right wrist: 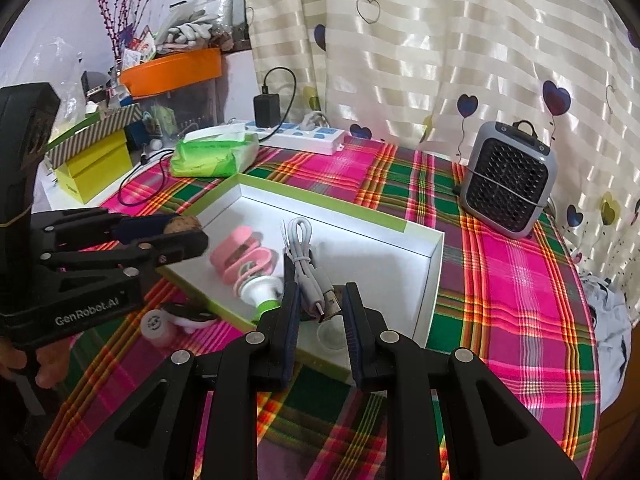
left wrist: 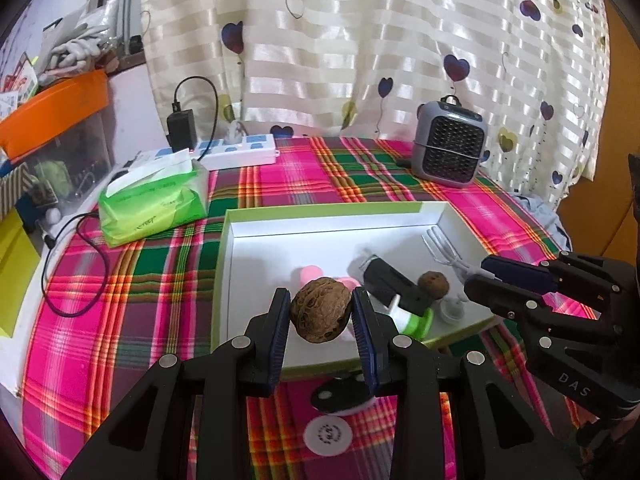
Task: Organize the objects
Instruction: 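Lower the white cable and walnut into the box and open both tools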
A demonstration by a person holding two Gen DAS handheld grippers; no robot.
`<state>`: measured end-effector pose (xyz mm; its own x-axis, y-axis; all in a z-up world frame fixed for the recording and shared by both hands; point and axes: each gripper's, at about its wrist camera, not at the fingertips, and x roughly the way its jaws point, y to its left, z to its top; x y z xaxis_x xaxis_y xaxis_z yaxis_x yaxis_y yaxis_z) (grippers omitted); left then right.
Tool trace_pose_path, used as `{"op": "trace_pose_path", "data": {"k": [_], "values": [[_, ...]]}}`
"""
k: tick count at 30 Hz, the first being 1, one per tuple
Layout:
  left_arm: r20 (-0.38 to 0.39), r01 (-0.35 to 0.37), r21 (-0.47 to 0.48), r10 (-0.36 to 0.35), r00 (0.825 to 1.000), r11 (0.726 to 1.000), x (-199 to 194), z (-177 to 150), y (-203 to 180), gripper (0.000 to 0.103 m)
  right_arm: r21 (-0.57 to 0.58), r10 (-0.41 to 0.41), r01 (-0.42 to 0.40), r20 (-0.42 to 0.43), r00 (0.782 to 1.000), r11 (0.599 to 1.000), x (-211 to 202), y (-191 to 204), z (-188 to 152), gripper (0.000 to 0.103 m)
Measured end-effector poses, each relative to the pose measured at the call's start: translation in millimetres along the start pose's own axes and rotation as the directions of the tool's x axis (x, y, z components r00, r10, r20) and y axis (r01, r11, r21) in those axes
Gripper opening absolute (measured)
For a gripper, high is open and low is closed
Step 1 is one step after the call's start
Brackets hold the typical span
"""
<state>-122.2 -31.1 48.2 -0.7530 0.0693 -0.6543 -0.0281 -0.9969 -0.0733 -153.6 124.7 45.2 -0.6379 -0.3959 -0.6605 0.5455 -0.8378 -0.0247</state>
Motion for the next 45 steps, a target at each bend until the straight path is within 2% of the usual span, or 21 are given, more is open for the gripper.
{"op": "trace_pose_path", "data": {"k": [15,26,39,45], "values": [[-0.018,-0.056,-0.009,0.056,0.998,0.998,18,-2,13,0.029,0.027,0.020,-0.019,-0.034,0.999,0.999,20,-3,-5,0.022],[-0.055,-0.051,0.005,0.051,0.997,0.999,31,-5,12,0.029,0.015,0.037,-0.036,-0.061,0.997,0.999,30,1,-7,0.022],[-0.070,-0.042,0.003,0.042,0.997,0.999,36,-7,12,0.029,0.016,0.039,-0.039,-0.049,0.998,0.999,29,3,-9,0.023],[-0.072,-0.039,-0.006,0.039,0.997,0.999,36,-8,12,0.029,0.018,0.037,-0.037,-0.029,0.999,0.999,25,1,-9,0.027]]}}
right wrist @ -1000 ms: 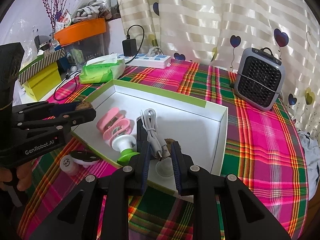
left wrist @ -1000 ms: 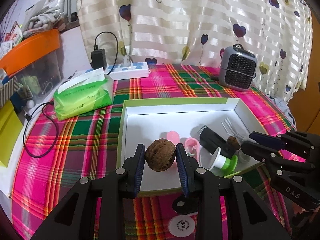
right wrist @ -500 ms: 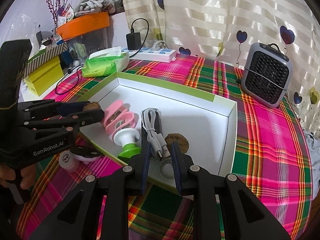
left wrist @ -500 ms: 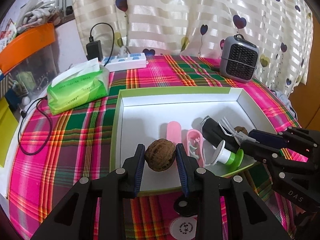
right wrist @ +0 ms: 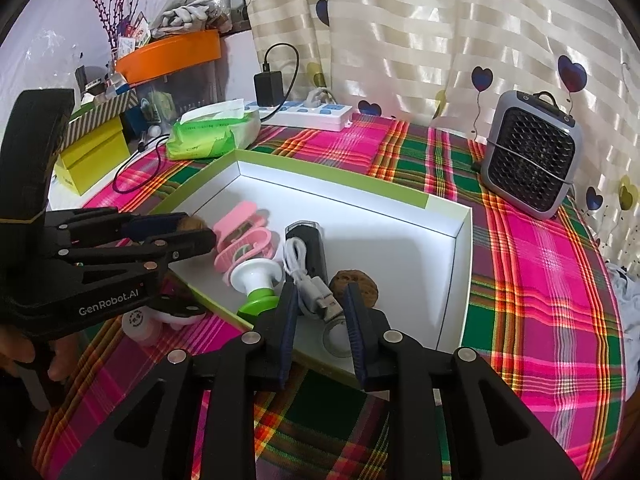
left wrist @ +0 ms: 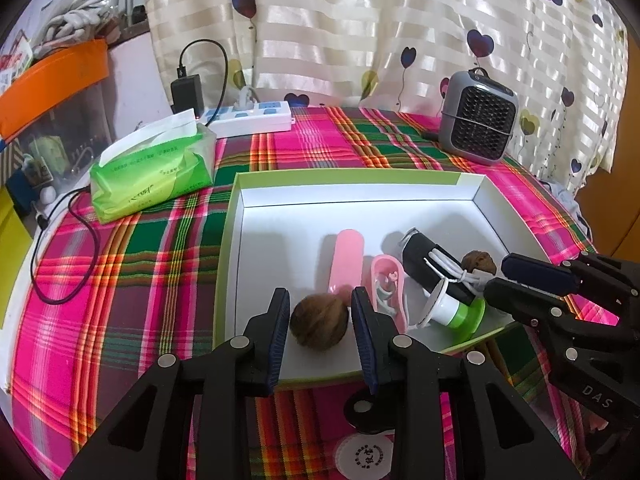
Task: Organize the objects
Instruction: 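Lower the white cable and walnut into the box and open both tools, then withdraw both tools from the box toward the white cap and black disc object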
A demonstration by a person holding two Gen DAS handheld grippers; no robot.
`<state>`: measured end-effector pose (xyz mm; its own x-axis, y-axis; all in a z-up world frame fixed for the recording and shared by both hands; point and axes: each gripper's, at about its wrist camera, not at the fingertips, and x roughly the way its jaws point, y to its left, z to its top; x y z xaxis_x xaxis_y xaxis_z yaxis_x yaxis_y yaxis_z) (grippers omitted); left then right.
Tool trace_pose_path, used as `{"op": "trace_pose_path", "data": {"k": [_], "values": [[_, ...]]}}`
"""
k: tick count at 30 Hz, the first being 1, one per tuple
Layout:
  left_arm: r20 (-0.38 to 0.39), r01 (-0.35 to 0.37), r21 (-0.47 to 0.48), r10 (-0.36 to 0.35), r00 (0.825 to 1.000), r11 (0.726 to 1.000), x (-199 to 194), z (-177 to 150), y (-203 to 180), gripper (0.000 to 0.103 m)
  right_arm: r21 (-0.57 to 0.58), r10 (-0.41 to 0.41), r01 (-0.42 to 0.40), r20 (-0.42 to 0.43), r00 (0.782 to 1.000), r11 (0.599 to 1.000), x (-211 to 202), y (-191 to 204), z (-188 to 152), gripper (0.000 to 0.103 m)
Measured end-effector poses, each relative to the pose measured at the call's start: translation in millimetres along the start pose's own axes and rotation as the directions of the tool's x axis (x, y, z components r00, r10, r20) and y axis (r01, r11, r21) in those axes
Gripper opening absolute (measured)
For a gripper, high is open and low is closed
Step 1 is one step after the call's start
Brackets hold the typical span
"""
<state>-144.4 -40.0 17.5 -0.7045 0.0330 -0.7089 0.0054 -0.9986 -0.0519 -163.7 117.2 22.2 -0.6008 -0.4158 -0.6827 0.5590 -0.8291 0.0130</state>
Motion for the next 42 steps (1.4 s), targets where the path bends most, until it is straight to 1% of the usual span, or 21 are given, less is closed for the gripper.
{"op": "trace_pose_path", "data": {"k": [8,18,19,20,22,42], "values": [[0.013,0.011,-0.021,-0.011,1.000,1.000,-5,-1,0,0.030,0.008,-0.005,0.005,0.022,1.000,1.000,-6,-1,1,0.028],[0.036,0.034,-0.043,-0.033,0.999,0.999,-23,-1,1,0.030,0.011,-0.006,0.005,0.064,0.998,1.000,-22,4,2,0.029],[0.038,0.037,-0.042,-0.036,0.999,0.998,-25,-1,0,0.031,0.010,-0.004,0.003,0.070,0.998,1.000,-24,5,1,0.031],[0.039,0.040,-0.042,-0.038,0.999,0.998,-26,-1,1,0.031,0.009,-0.003,0.002,0.073,0.997,1.000,-26,6,1,0.036],[0.045,0.044,-0.038,-0.042,0.998,0.998,-31,-3,0,0.031,0.008,0.003,-0.003,0.083,0.997,1.000,-29,8,0,0.038],[0.067,0.062,-0.039,-0.059,0.996,0.997,-59,-27,-3,0.031,0.006,0.025,-0.026,0.126,0.992,1.000,-51,22,-12,0.039]]}}
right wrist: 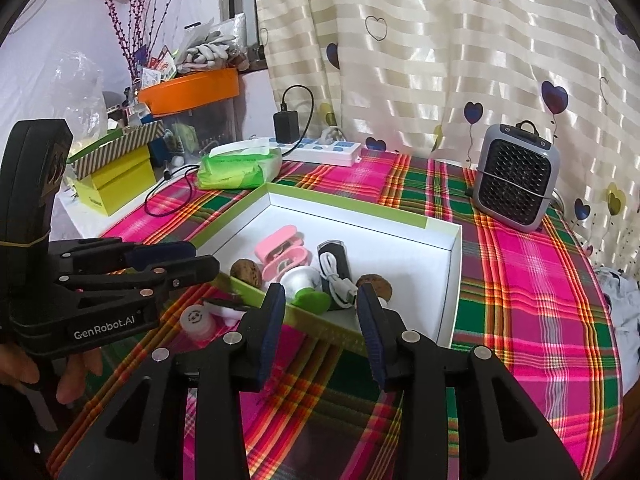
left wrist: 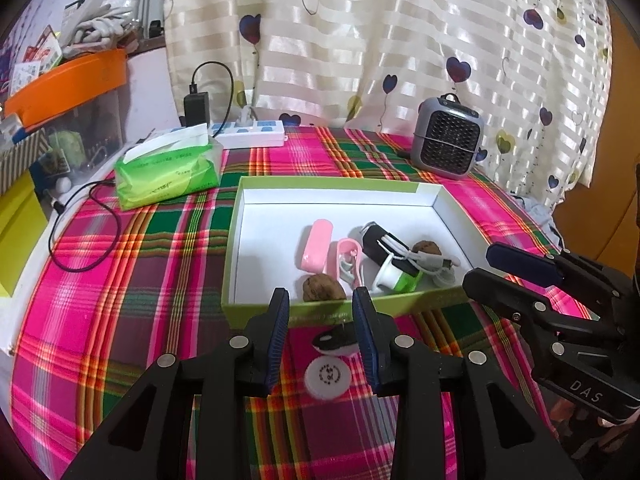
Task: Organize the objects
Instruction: 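Withdraw both tools from the box toward the white cap and black disc object, then grasp the white bottle cap with the left tool while the right tool grasps the black round object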
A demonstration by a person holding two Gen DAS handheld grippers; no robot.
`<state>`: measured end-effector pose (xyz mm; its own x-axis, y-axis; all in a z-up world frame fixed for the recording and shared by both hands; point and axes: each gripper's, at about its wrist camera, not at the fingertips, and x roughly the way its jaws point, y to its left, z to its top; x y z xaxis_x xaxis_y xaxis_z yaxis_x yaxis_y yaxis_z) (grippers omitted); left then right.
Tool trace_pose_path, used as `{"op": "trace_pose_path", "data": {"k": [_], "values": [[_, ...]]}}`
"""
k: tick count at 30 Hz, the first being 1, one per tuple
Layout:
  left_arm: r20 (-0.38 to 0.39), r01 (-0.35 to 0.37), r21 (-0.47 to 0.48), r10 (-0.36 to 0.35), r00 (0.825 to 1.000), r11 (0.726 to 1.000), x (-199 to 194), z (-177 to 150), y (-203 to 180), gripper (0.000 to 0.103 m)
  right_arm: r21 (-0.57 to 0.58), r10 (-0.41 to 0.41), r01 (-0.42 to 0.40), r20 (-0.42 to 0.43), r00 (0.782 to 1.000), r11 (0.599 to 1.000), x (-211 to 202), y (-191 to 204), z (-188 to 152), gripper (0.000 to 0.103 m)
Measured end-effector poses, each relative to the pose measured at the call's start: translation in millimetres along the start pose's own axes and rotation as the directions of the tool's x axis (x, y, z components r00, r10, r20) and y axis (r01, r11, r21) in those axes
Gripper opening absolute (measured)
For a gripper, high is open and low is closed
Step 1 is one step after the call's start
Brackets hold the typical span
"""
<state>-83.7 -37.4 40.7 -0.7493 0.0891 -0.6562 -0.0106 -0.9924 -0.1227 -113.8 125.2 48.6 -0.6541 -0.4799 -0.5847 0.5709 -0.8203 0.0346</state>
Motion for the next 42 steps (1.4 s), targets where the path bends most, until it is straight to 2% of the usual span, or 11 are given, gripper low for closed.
{"op": "trace_pose_path", "data": {"k": [5,16,18,20,38,42], "values": [[0.003,0.014,-0.005,-0.014,1.000,1.000,-6,-8,2,0.031,-0.014,0.015,-0.015,0.005,1.000,1.000,-5,7,-5,0.039],[-0.023,0.028,-0.008,-0.028,0.999,1.000,-10,-25,8,0.031,-0.026,0.077,-0.079,-0.065,0.995,0.997,-1,22,-14,0.039],[-0.032,0.035,0.003,-0.035,0.999,0.999,-8,-27,6,0.032,-0.028,0.081,-0.084,-0.074,0.994,0.996,1,23,-16,0.039],[-0.040,0.040,0.013,-0.040,0.998,0.999,-7,-29,5,0.037,-0.029,0.085,-0.088,-0.083,0.993,0.996,3,23,-17,0.039],[-0.139,0.045,0.019,-0.042,0.989,0.999,16,-35,2,0.040,-0.025,0.110,-0.114,-0.124,0.986,0.993,16,24,-23,0.039],[-0.142,0.046,0.016,-0.043,0.989,0.999,19,-33,1,0.040,-0.027,0.109,-0.113,-0.129,0.986,0.993,17,25,-23,0.039]]}}
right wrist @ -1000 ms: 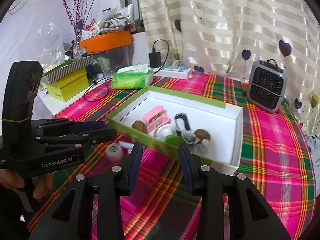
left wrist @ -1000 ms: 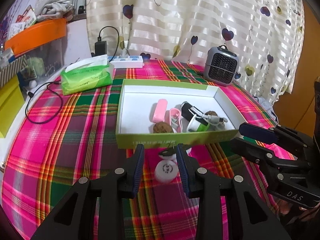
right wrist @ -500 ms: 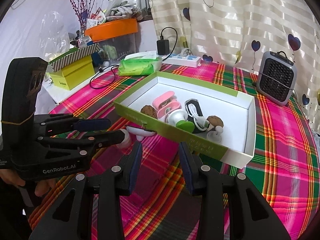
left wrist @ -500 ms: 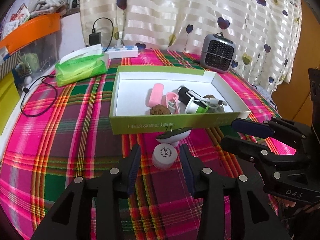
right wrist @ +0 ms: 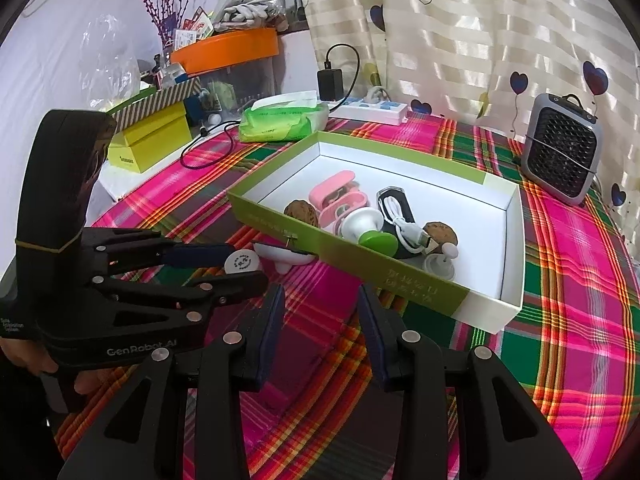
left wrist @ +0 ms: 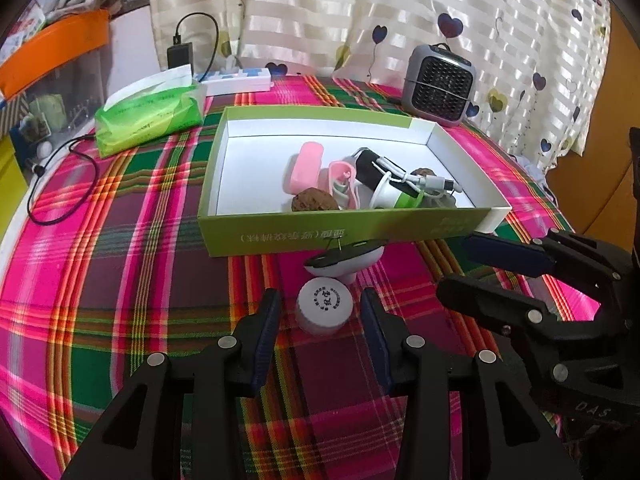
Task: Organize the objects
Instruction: 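Grasp the white bottle cap with the left tool while the right tool grasps the black round object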
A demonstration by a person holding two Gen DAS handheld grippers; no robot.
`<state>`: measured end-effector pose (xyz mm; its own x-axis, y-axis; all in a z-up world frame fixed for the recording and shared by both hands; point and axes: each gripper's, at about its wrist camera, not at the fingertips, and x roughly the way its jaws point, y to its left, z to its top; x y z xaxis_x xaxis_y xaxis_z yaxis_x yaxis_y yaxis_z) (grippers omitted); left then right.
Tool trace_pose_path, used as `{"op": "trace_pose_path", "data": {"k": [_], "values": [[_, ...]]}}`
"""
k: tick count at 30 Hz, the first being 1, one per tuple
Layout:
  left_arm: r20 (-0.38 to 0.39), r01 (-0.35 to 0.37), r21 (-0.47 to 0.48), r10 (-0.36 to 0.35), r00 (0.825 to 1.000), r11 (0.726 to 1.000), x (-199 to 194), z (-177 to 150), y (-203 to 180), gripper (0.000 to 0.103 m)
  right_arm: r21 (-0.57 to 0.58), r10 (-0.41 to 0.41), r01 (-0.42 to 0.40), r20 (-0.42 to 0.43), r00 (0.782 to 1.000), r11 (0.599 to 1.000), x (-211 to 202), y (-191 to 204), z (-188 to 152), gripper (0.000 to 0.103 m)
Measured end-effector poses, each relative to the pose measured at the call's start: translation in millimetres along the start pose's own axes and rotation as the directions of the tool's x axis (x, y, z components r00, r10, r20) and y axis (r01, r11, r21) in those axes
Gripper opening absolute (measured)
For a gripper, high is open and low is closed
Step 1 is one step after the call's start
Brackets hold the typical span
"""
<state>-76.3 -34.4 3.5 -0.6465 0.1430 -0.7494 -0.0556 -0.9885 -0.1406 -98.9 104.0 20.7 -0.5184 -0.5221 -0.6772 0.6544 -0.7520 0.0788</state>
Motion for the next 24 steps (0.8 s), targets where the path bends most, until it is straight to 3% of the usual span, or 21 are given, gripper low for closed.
{"op": "trace_pose_path", "data": {"k": [5,24], "values": [[0.006,0.005,-0.021,-0.005,1.000,1.000,-1,0,2,0.027,0.000,-0.002,0.002,-0.005,1.000,1.000,2,1,1,0.039],[0.057,-0.018,-0.101,0.024,0.998,0.995,-24,-5,36,0.027,0.007,0.021,-0.020,-0.071,0.997,1.000,35,22,18,0.040]]}}
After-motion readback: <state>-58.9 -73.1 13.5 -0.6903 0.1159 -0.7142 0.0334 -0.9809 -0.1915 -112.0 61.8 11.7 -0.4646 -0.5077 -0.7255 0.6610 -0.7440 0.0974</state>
